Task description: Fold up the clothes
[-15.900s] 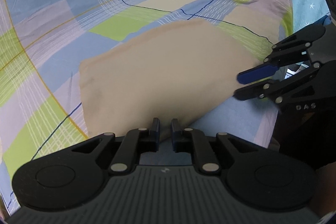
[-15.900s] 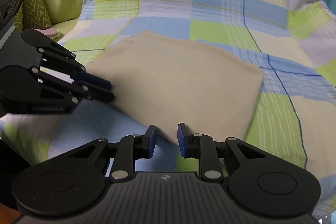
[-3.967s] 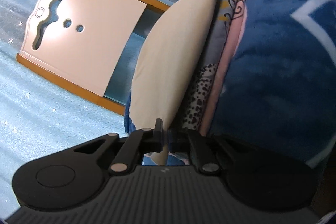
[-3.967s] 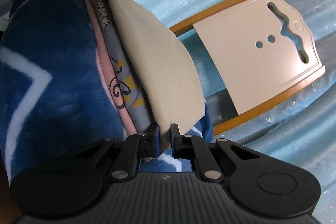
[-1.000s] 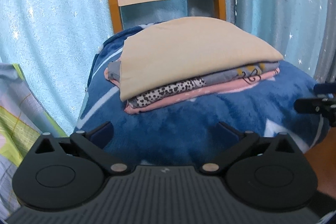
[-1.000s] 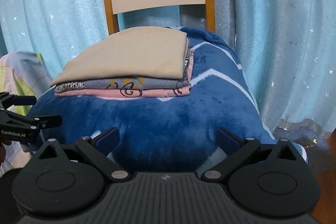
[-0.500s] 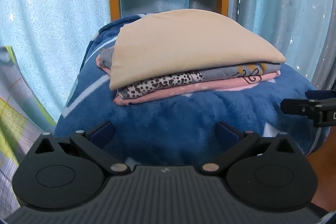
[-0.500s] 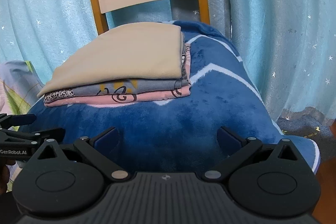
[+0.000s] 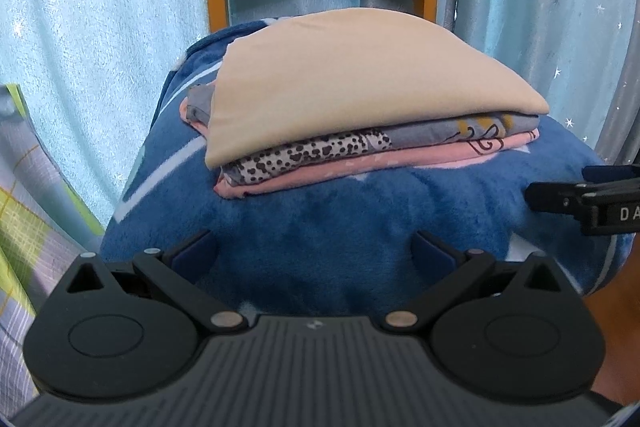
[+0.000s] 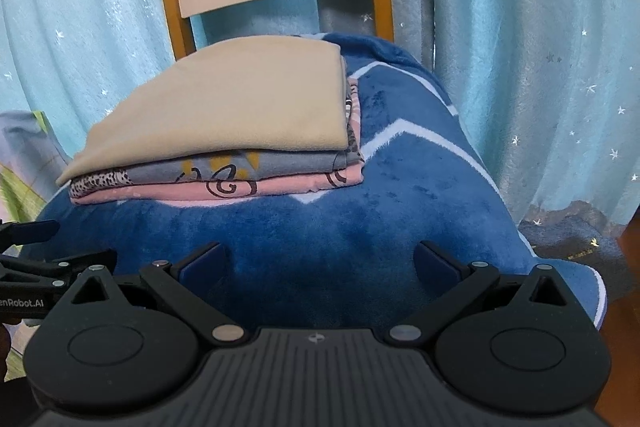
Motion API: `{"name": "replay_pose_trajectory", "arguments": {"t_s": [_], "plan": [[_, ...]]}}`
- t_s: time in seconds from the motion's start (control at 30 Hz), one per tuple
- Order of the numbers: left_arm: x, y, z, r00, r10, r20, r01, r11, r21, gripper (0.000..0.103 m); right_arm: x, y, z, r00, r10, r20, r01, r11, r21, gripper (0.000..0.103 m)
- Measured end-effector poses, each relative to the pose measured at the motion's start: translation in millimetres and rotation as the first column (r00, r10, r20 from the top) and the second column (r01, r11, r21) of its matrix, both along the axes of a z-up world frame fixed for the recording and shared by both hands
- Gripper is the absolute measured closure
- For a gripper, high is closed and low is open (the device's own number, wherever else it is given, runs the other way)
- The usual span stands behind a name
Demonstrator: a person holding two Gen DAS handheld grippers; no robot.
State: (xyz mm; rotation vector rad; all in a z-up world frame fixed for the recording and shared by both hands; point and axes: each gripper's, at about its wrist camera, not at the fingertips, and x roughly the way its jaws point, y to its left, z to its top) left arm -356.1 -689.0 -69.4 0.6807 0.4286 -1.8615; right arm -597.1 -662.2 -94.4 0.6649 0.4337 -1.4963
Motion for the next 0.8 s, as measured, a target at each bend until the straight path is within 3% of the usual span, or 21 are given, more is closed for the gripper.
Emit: {"name": "replay_pose_trajectory", "arguments": {"t_s": [0.5, 0.67, 0.8], "plan": [[0.8, -0.2, -0.3, 1.000, 0.009, -0.009, -0.009, 1.000, 0.000, 0.000, 6.5, -7.8, 0.0, 0.999, -0.016, -0.030, 0.017, 0.999, 0.032, 0.000], [6.1, 8.4, 11.3, 0.998, 0.043, -0.045, -0.046, 0.996, -0.074, 0.001, 7.2, 1.4, 8.6, 1.000, -0.004, -0.017, 0.003, 0.999, -0.034, 0.000], [4.5, 0.5, 7.0, 0.999, 0.048, -0.022, -0.049, 0.998, -0.032, 0.001, 10.7, 5.3, 15.1, 1.000, 0.022, 0.004, -0.022, 0.996, -0.083, 0.000]]}}
